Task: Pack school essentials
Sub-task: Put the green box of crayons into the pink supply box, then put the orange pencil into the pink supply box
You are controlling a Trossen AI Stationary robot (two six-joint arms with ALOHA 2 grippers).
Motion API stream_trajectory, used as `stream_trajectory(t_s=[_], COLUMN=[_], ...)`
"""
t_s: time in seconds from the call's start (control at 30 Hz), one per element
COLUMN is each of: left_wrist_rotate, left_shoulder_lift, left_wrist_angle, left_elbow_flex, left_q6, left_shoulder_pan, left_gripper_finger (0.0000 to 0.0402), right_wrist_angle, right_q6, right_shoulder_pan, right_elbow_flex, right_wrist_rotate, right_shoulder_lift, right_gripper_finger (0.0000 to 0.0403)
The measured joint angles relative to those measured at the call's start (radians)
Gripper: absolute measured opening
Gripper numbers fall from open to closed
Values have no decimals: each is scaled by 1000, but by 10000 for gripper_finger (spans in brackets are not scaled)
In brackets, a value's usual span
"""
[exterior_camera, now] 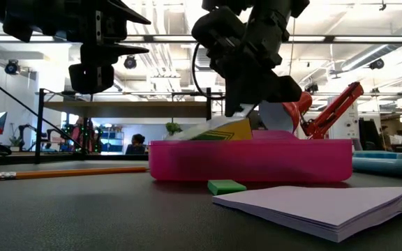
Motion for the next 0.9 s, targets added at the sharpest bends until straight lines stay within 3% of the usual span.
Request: stream_trajectory(t_s=[0.3,0.57,0.67,0.9], left_wrist_rotate=[2,48,53,55], left_shoulder_lift=[0,0,0,0], left_wrist_angle=[0,-21,-116,-544], left_elbow_flex=[0,-2,-2,19], left_q6=[0,31,51,106], left_shoulder_pan=[0,0,-1,-1], left_gripper_finger=[144,144,144,144], right_wrist_angle=[-37,-256,-334,-345], right_q6=[-11,-95,-140,-203], right_shoulder_pan=[0,-3,-2,18], right_elbow_flex=[0,90,150,262], right_wrist_rotate=[0,14,50,88], right_shoulder_lift=[-4,-8,-8,-10], right_gripper_finger=[151,184,187,187])
